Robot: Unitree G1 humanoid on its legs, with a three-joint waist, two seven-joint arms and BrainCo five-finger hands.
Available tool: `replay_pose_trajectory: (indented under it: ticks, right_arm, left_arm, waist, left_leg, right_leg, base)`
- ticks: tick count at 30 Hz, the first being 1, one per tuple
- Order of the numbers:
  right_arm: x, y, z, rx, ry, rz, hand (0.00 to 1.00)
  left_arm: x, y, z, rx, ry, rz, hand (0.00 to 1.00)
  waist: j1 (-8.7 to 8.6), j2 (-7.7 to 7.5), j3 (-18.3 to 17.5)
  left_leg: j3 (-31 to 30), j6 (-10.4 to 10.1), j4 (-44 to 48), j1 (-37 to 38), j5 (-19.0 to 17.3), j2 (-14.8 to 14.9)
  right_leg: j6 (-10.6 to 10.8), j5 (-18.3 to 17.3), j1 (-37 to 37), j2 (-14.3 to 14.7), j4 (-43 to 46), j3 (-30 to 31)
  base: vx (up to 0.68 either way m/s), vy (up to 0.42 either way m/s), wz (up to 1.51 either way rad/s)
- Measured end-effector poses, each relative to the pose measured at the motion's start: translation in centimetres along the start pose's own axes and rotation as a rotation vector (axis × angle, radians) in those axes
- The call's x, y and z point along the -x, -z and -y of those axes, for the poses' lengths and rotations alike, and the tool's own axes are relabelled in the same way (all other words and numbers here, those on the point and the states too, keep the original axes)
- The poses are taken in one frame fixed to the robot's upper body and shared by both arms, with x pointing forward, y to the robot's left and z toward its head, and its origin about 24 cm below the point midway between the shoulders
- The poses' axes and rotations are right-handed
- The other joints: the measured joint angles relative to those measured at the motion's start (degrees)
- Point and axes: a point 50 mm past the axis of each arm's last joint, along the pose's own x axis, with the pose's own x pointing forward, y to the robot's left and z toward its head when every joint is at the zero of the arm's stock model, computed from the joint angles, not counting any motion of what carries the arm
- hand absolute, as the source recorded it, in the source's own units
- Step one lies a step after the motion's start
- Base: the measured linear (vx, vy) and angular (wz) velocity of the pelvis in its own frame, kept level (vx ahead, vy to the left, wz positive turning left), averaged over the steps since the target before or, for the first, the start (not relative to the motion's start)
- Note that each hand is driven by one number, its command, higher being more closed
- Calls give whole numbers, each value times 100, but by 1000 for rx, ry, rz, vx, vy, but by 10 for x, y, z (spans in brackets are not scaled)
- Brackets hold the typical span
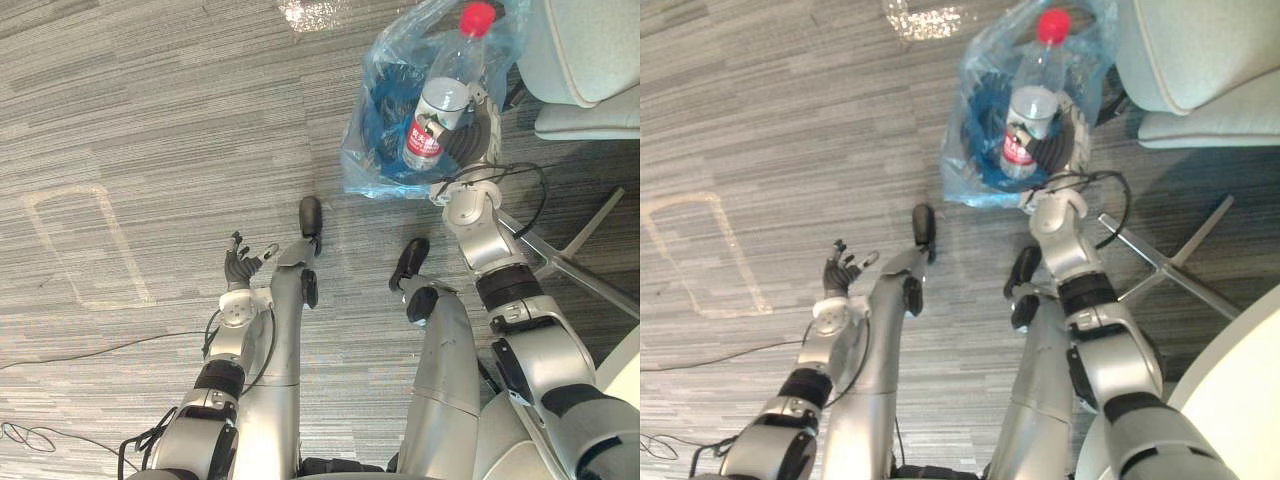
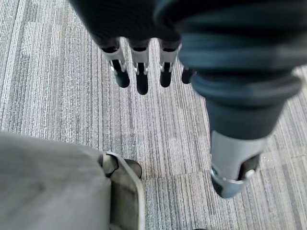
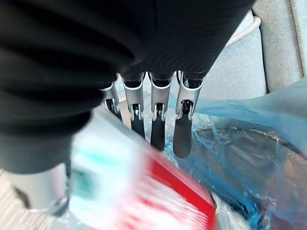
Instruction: Gather rubbish on tea table into small bin, then transfer packed bag to large trash can.
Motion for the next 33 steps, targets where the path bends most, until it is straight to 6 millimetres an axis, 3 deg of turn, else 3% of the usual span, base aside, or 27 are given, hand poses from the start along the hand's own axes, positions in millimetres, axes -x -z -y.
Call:
replay_pose_trajectory:
  ticks: [6,14,21,33]
  right_arm:
    - [2,-2,-2,10,-5,16,0]
    - [24,3,-15,154,-112,113,0]
    - [37,17,-19,335,-218,171,0]
    - [60,47,-46,599,-474,198,0]
  left_arm:
    - [0,0,0,-10,5,3,0]
    - [-1,-1,-2,-26,8,9,0]
    - [-2,-3,-4,-53,14,18,0]
    - [-2,2,-6,-84,20,8,0]
  waist:
    - [-1,0,-37]
    - [-13,-5,-68]
    - [-26,-9,-71]
    - [-29,-64,-224]
  left_leg:
    - [-4,-42,3,-46,-28,19]
    - [-7,-18,65,-85,-14,95]
    - [6,-20,64,-85,-12,160]
    - [21,-61,-61,-118,18,191]
  right_leg:
    - [-34,-15,-60,6,15,-6]
    - [-50,-6,-65,79,-2,-11]
    - [-94,25,-71,138,-42,-14]
    - [-111,45,-148,185,-133,-12]
  base:
    - [-58,6,-1]
    - [-52,8,-4]
    - [-60,6,-5]
    - [-48,4,-1]
